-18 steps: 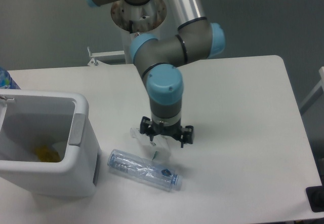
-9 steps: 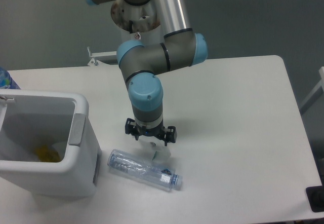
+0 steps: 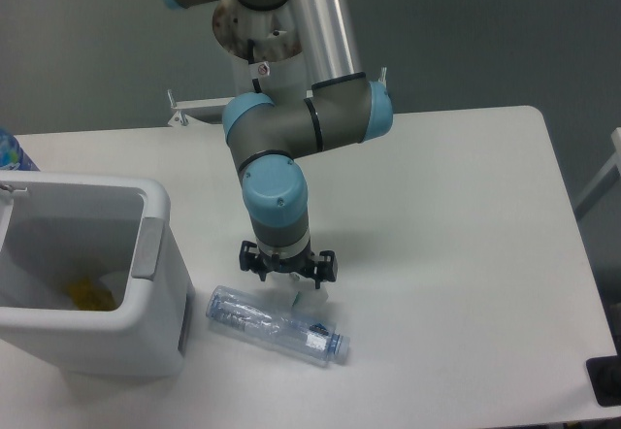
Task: Place the trash in the trash can
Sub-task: 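Lower the gripper and close it on the white paper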
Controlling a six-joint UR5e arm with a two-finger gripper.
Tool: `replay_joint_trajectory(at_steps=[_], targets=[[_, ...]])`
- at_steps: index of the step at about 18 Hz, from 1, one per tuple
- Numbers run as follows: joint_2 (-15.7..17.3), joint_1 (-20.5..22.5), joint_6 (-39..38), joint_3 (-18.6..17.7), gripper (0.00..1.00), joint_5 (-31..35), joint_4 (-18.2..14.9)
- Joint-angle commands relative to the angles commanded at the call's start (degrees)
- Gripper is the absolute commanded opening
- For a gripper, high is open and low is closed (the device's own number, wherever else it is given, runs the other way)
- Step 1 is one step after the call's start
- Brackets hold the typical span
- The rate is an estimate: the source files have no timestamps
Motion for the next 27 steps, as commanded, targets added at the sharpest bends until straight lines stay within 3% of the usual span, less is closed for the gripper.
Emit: replay_joint_trajectory(at_steps=[3, 9, 17, 23, 27], targets=[[-0.1, 0.0, 0.1, 0.2, 0.61, 0.1, -0.1], [-0.3, 0.0, 0.3, 0.3, 0.45, 0.2, -0.1], [-0.4, 1.1, 1.0, -0.1, 0.01, 0.4, -0.3], [0.3, 4.2, 1.6, 0.2, 0.00, 0.2, -0.3], [2.5, 6.3, 3.6, 0.3, 0.00, -0.6, -1.0]])
